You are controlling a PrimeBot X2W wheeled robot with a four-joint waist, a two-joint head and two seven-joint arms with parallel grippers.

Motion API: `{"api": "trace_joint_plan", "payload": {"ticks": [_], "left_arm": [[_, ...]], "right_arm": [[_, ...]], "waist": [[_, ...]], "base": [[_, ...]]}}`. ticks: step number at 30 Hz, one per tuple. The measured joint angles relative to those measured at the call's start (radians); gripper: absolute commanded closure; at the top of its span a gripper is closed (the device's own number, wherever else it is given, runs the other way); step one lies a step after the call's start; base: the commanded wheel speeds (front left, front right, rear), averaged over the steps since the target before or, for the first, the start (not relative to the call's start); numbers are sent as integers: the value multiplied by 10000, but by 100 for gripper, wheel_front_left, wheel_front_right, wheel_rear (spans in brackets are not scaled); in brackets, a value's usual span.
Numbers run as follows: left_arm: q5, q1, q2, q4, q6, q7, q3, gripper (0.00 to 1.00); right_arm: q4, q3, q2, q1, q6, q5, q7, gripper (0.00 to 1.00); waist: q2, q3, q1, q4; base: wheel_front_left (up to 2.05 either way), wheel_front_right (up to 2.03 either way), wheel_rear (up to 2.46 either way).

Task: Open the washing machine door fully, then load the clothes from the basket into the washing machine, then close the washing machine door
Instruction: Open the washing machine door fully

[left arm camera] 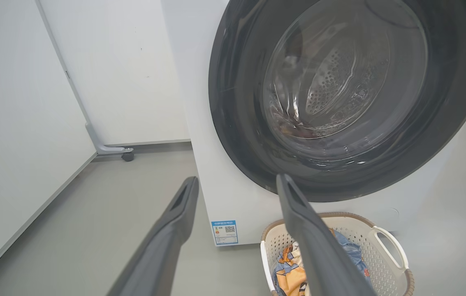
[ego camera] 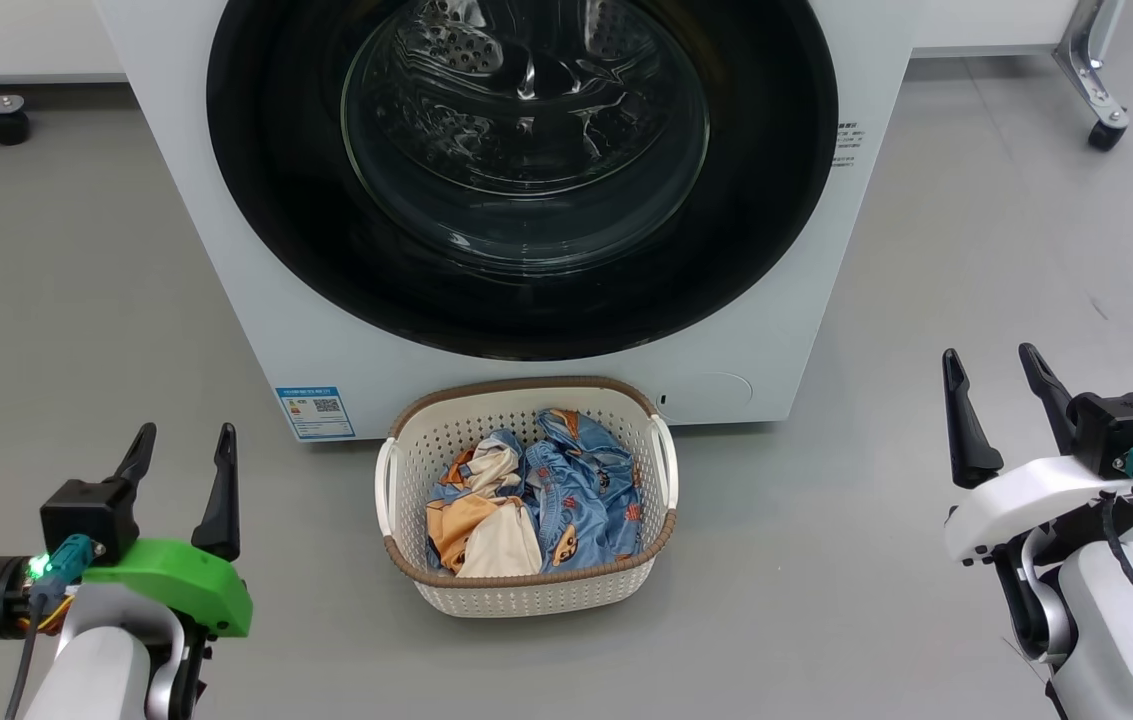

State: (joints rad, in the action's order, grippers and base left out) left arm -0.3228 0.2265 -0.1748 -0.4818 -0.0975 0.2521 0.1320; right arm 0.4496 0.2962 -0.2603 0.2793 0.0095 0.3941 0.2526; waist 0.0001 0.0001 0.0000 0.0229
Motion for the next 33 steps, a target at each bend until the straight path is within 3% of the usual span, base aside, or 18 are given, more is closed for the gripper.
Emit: {"api": "trace_joint_plan", "payload": {"ticks": [16, 33], "left_arm": [[244, 1, -2, -82, -88, 0, 0, 0], [278, 2, 6, -84, -121, 0, -56, 0]], "right_arm": [[-6, -40, 10, -1, 0, -88, 0, 0], [-12, -96, 21, -12, 0, -90, 0, 0]], "waist": [[-1, -7, 0, 99], [-1, 77, 0, 132]], "base": [[20, 20, -40], [59, 59, -117]]}}
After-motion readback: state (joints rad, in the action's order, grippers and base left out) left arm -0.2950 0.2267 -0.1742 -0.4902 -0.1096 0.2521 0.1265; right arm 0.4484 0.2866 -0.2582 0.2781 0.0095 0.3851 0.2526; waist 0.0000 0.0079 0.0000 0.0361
